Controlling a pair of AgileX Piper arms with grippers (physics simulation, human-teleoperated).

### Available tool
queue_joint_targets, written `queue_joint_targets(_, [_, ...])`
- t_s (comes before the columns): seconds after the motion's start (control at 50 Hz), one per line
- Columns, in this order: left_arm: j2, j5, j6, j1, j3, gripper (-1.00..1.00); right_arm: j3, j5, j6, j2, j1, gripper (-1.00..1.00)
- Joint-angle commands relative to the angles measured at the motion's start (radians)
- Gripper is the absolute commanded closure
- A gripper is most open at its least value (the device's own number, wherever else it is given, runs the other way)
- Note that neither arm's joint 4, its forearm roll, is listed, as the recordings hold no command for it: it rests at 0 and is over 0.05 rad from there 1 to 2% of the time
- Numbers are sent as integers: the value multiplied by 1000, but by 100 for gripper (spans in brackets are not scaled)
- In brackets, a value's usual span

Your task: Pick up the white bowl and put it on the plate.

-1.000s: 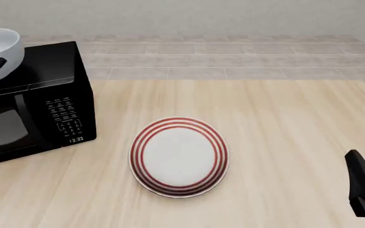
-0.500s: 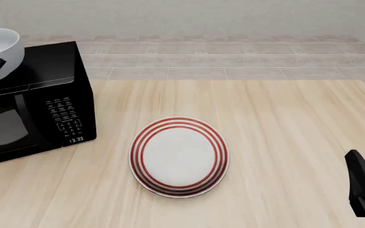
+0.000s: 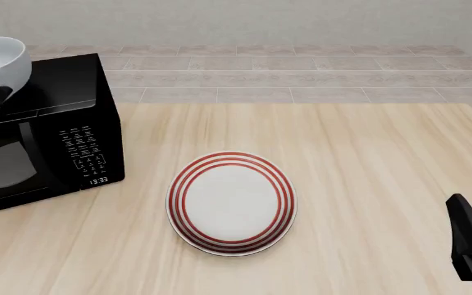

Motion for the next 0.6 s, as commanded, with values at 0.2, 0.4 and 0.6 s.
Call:
queue_joint_targets(0.2, [39, -40, 3, 9, 15, -100, 0, 0, 0, 0, 0, -100])
queue_joint_targets(0.4, [63, -52, -1, 12, 10, -100, 0, 0, 0, 0, 0, -100])
queue_joint_targets(0.6, [83, -65, -3, 19, 9, -100, 0, 0, 0, 0, 0, -100])
